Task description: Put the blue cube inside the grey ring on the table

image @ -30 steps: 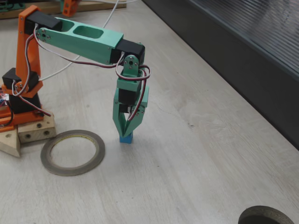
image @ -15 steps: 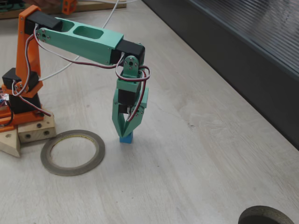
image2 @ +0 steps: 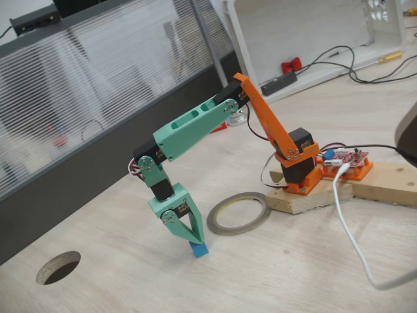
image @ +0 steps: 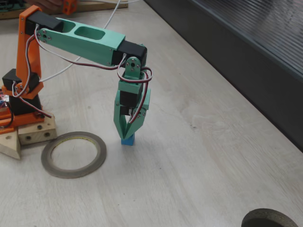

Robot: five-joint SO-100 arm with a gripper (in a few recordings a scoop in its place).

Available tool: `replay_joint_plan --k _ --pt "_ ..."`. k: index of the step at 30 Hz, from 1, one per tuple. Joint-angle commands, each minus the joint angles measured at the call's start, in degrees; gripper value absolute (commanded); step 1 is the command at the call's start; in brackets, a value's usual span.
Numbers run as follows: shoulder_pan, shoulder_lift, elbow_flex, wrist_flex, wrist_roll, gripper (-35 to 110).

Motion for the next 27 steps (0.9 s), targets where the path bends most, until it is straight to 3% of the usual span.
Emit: replay_joint_plan --k 1,17,27 --pt "0.18 1.14 -0.18 0.62 0.44 0" --pt "0.18 1.85 -0.70 0.26 0.44 1" --pt "0.18 1.93 -0.79 0.79 0.35 28"
